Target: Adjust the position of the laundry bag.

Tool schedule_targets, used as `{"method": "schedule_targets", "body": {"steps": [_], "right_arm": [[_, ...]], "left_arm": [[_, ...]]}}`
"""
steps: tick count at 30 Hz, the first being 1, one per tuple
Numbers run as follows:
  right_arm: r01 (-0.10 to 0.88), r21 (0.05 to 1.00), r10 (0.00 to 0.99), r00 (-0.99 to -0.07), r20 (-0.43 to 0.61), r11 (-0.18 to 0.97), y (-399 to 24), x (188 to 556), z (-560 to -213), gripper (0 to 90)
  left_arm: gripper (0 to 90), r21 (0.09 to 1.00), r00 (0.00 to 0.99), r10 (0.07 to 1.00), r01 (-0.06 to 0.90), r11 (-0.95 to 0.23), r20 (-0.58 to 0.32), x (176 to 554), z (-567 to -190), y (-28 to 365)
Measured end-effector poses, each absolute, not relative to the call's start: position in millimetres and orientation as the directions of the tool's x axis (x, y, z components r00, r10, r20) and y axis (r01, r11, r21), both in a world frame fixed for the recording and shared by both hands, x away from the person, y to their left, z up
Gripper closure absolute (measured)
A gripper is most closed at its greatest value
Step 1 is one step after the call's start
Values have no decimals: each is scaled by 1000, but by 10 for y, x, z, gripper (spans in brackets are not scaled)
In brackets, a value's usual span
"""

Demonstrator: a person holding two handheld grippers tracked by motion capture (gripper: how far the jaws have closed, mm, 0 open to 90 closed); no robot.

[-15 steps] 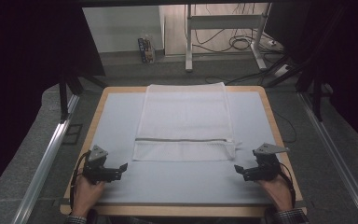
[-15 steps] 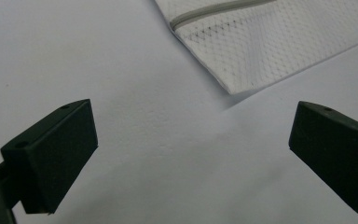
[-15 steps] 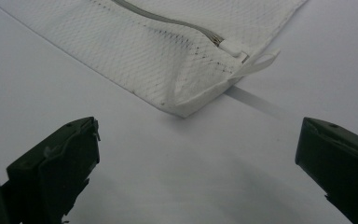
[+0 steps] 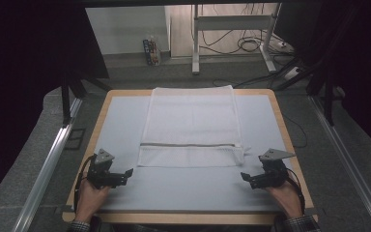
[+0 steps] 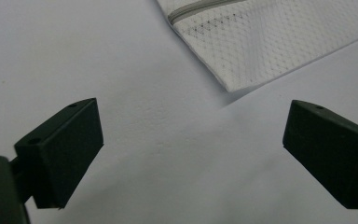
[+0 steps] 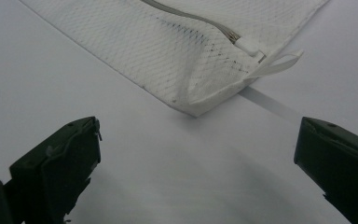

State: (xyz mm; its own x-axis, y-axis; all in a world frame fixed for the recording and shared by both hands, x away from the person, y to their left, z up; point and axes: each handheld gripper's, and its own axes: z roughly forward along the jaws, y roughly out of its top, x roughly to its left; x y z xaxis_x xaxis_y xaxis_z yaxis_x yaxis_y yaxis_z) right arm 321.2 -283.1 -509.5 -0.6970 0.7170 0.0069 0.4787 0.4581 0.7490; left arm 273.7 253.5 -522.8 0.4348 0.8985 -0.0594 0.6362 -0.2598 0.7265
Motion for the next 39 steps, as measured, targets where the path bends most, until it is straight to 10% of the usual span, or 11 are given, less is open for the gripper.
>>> {"method": "schedule_targets", "body": {"steps": [20, 39], "right_arm": [[500, 739, 748, -664, -8, 452, -2737, 3240, -5072, 47], [531, 752, 791, -611, 19, 392, -2709, 3477, -4960, 321]], "left_arm": [[91, 721, 446, 889, 651, -239, -108, 2849, -5254, 2488], [246, 738, 465, 882, 621, -263, -76, 3156, -5251, 2365]]}}
